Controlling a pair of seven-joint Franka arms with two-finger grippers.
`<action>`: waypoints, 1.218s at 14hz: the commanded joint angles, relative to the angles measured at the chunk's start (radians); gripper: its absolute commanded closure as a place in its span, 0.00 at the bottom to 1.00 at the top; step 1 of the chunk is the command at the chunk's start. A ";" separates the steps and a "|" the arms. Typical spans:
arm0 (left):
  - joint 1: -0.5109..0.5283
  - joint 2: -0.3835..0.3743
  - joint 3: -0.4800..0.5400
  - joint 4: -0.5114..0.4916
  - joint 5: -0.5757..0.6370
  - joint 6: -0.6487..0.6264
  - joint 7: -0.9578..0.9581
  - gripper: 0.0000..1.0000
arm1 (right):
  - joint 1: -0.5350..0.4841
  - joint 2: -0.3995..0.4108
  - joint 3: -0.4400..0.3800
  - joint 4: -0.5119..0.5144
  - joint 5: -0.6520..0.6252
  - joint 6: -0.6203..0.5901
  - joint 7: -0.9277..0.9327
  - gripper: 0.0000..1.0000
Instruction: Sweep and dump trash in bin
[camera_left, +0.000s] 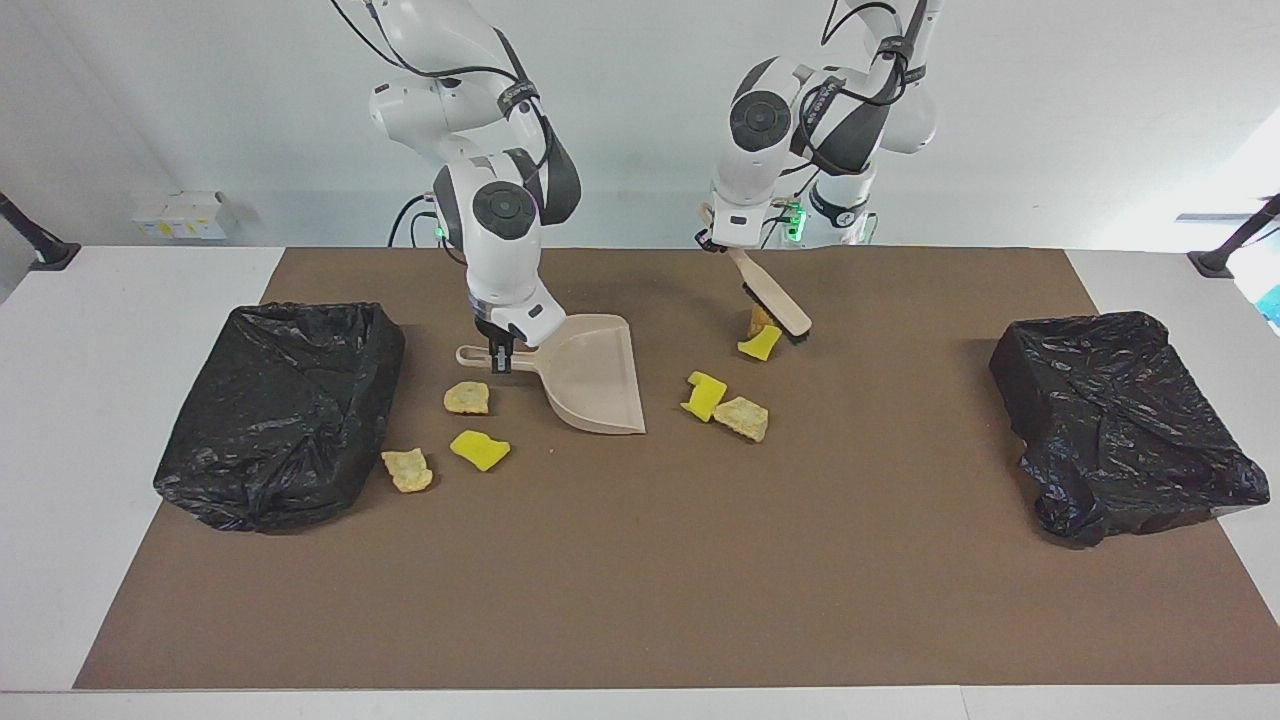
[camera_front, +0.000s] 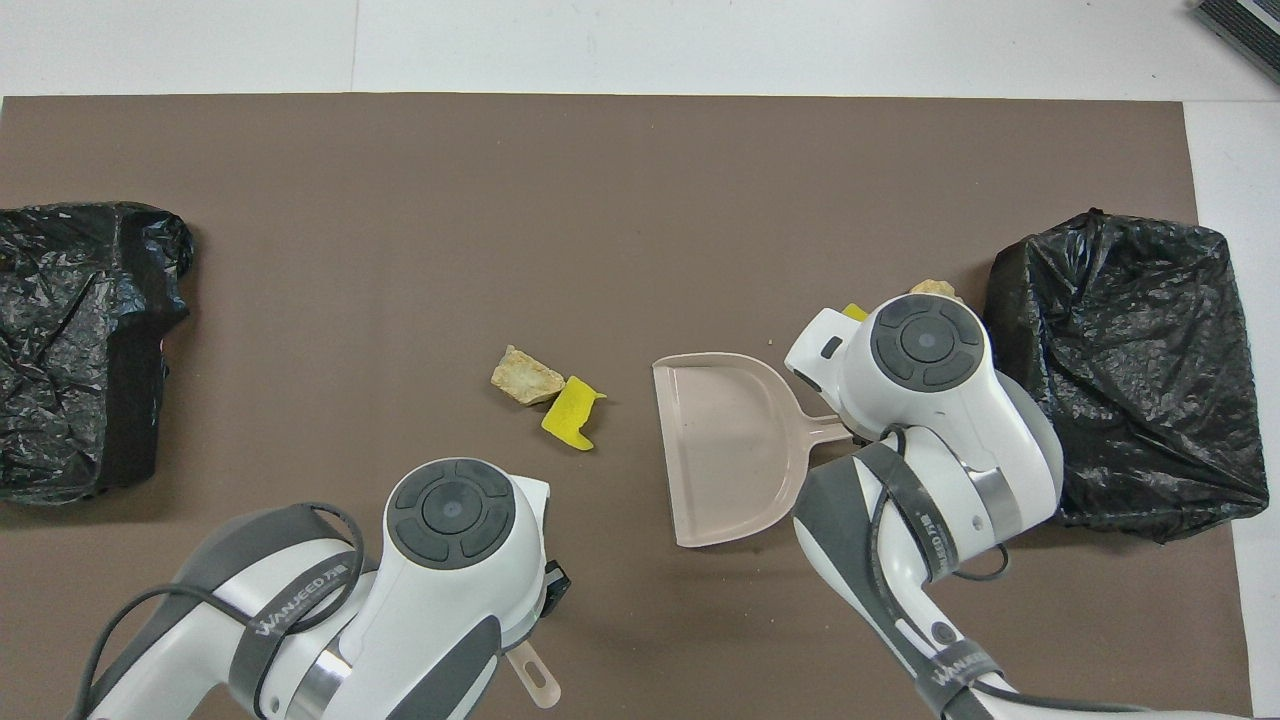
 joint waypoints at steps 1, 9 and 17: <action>-0.002 -0.135 -0.002 -0.153 -0.010 -0.002 -0.052 1.00 | 0.000 -0.029 0.006 -0.032 -0.008 0.017 0.032 1.00; -0.082 -0.098 -0.007 -0.266 -0.088 0.232 -0.150 1.00 | 0.000 -0.029 0.006 -0.033 -0.008 0.015 0.033 1.00; -0.033 0.006 -0.002 -0.214 -0.087 0.403 0.024 1.00 | 0.000 -0.029 0.006 -0.035 -0.008 0.017 0.033 1.00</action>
